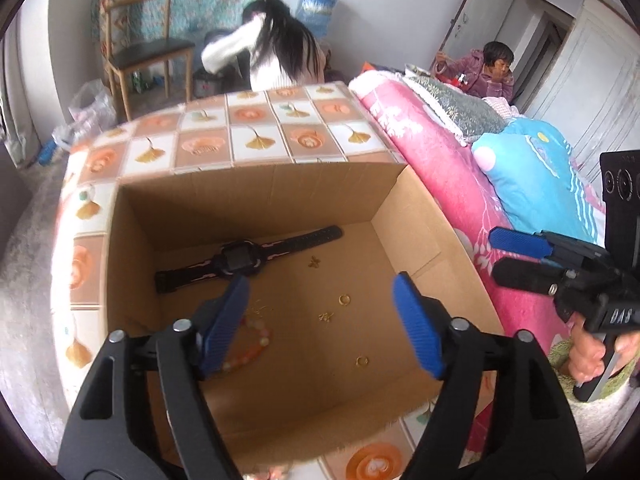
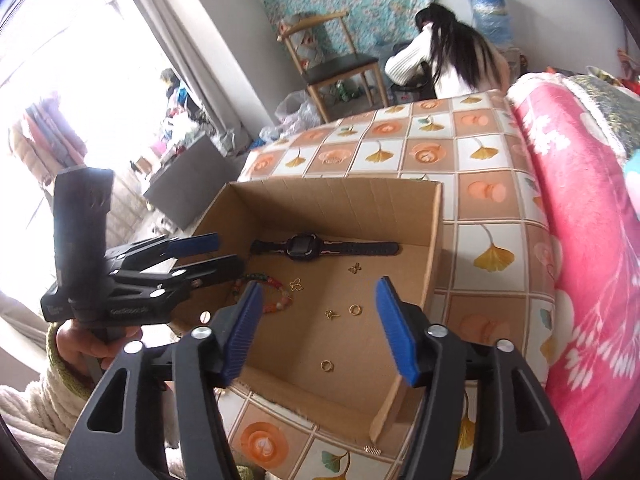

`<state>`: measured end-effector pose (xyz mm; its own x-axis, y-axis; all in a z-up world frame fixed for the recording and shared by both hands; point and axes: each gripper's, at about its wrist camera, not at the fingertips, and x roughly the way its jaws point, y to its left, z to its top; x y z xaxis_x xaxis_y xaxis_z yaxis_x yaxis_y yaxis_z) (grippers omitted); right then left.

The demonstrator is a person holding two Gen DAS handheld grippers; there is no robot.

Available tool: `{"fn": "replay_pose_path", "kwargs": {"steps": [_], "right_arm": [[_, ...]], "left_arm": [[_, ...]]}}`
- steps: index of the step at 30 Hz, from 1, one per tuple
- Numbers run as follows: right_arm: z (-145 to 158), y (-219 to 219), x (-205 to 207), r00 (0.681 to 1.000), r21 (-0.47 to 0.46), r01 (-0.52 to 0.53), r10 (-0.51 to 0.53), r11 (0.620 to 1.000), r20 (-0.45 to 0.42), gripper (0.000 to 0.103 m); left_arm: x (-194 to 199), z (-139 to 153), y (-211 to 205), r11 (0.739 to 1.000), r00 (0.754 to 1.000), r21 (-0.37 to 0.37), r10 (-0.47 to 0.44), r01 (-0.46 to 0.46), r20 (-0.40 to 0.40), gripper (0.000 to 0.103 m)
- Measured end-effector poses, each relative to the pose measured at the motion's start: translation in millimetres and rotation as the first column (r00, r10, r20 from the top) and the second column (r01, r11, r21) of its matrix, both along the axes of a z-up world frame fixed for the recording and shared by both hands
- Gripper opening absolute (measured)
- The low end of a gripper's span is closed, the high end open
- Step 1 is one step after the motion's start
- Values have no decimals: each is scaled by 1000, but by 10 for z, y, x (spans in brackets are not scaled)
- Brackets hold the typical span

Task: Organize jewelry
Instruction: 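Move both tools back out of the box toward the table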

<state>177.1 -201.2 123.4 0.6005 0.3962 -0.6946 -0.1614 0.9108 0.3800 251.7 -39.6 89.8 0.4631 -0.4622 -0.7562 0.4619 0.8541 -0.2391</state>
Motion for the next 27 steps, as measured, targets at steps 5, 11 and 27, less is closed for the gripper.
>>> {"fn": "replay_pose_path", "kwargs": {"steps": [5, 11, 27], "right_arm": [[48, -183, -343, 996, 34, 75, -76, 997, 42, 67], [-91, -268, -763, 986, 34, 165, -166, 986, 24, 71], [-921, 16, -904, 961, 66, 174, -155, 983, -227, 78]], "left_arm": [[-380, 177, 170, 1000, 996, -7, 3, -2, 90, 88], [-772, 217, 342, 1000, 994, -24, -2, 5, 106, 93], [-1021, -713, 319, 994, 1000, 114, 1, 1, -12, 95]]}}
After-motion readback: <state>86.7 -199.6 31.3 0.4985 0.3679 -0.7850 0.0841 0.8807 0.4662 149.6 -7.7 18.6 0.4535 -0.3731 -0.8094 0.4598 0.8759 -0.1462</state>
